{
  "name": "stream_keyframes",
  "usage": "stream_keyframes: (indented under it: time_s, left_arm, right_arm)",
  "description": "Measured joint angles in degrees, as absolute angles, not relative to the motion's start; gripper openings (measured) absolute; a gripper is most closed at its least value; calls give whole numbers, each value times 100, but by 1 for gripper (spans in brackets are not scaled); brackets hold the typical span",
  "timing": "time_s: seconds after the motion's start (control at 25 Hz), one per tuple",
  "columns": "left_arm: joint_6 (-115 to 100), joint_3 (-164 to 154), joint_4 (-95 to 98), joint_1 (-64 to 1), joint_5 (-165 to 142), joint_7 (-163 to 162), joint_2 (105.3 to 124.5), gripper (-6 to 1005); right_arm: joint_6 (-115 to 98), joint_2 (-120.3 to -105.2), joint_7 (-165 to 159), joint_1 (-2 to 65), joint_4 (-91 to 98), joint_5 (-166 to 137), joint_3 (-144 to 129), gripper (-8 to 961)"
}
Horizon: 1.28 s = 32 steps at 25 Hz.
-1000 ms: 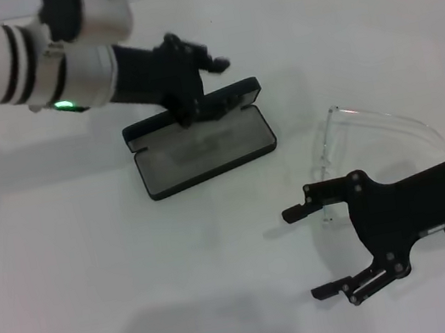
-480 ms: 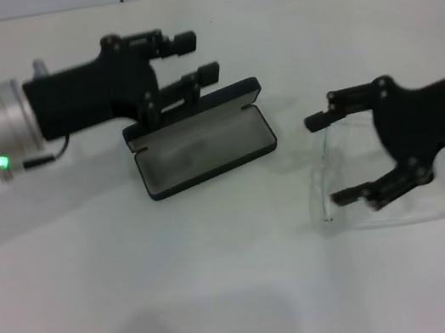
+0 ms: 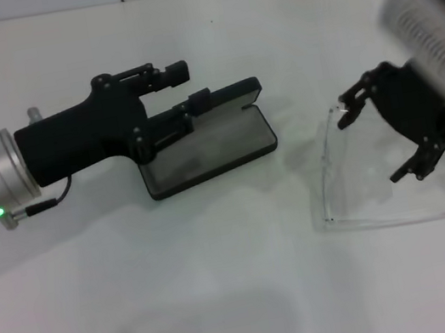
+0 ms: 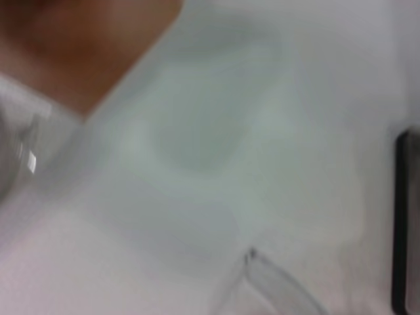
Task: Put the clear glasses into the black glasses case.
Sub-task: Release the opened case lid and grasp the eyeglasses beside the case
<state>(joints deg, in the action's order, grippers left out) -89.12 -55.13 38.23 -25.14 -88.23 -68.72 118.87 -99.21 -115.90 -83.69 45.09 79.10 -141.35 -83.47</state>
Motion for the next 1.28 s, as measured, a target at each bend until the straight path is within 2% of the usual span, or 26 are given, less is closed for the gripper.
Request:
stream_keyframes:
  time_s: [0.6,0.76,1.28]
  left_arm:
    - [-8827,-5347,3401,-2533,-8744,-6465,11950,483]
    - [-8810,-5342,3391,-2556,-8742,-6372,11951,483]
    - [-8797,-5344,3384,-2567,-8736,-6277,11954,482]
  right_arm:
    - [-8860,-11625,-8405,5523,6762,-14421,-10054,869]
    - [-8721,-11625,-8416,5605,6536,-14350,-10211,869]
    - [-8126,-11621,-8475,5791,5933,-13964,-10609,510]
